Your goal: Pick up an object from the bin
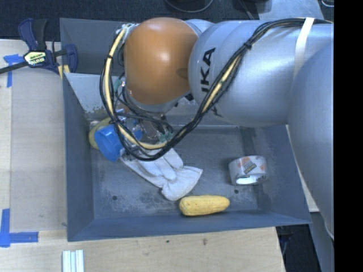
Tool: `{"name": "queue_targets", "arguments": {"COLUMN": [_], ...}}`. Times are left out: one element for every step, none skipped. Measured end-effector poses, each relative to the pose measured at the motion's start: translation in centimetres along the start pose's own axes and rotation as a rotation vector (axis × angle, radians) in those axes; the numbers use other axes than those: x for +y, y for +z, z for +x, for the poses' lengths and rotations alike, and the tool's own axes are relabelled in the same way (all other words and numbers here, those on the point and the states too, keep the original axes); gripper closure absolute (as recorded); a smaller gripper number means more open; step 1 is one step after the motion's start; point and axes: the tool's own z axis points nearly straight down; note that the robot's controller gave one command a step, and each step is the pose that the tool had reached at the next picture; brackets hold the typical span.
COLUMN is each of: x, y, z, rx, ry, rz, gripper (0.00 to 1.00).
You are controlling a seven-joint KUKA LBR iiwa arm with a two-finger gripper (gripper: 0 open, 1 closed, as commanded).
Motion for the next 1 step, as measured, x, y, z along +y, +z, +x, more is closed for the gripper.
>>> {"name": "queue_targets", "arguments": {"x": [0.0], "y": [0.06], "z": [0.04], "rx": [0.002], "ry": [0.0], "rz": [0.0], "gripper": [1.0]}}
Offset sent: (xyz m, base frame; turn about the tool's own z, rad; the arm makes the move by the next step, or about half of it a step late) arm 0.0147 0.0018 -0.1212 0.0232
